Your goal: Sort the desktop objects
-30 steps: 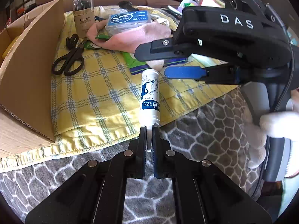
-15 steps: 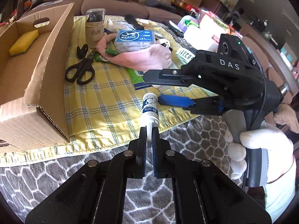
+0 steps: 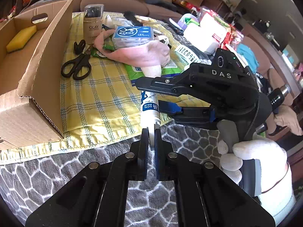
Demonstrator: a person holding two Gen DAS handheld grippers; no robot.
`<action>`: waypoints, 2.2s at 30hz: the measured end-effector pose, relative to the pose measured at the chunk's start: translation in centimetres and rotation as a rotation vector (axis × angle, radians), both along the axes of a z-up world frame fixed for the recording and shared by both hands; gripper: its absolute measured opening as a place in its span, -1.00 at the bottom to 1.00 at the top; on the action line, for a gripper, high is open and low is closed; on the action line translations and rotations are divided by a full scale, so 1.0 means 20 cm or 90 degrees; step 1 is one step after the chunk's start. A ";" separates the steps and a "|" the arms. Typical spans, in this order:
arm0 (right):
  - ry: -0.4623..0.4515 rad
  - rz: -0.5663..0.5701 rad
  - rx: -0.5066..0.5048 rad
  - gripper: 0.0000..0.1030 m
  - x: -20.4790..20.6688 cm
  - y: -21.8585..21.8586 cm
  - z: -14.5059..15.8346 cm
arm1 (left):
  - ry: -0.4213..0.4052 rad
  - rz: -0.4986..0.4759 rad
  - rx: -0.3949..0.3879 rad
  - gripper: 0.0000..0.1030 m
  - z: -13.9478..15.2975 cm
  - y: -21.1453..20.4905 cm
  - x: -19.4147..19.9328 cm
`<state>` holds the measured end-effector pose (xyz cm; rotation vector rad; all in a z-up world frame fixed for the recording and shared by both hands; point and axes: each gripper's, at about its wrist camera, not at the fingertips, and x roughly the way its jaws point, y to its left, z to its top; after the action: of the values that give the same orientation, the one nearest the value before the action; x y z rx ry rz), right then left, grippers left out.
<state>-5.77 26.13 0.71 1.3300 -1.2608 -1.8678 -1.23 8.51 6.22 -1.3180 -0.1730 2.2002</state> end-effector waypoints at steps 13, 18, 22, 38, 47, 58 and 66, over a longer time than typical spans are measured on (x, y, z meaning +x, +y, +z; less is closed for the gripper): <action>0.249 0.041 0.064 -0.28 0.14 -0.23 0.60 | 0.042 -0.007 0.052 -0.90 0.32 -0.18 0.05; 0.299 0.088 0.055 -0.27 0.13 -0.52 0.79 | 0.048 0.001 0.047 -0.89 0.44 -0.38 -0.01; 0.303 0.110 0.030 -0.27 0.04 -0.72 0.86 | 0.066 0.027 0.037 -0.89 0.52 -0.60 -0.06; 0.205 0.177 0.121 -0.28 -0.22 -1.26 0.65 | 0.001 -0.061 -0.121 -0.89 0.42 -1.06 -0.40; 0.184 0.190 0.166 -0.28 -0.21 -1.28 0.58 | -0.024 -0.015 -0.146 -0.86 0.32 -1.24 -0.46; 0.230 0.179 0.229 0.87 -0.11 -1.21 0.70 | 0.019 0.024 -0.094 0.79 0.45 -1.15 -0.31; 0.284 0.133 0.413 1.00 0.03 -1.08 0.76 | 0.058 0.057 -0.057 1.00 0.54 -1.08 -0.18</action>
<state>-5.22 4.46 15.87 1.1687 -0.2813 -2.3359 -4.80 -13.18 16.94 -1.2772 -0.1014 2.3637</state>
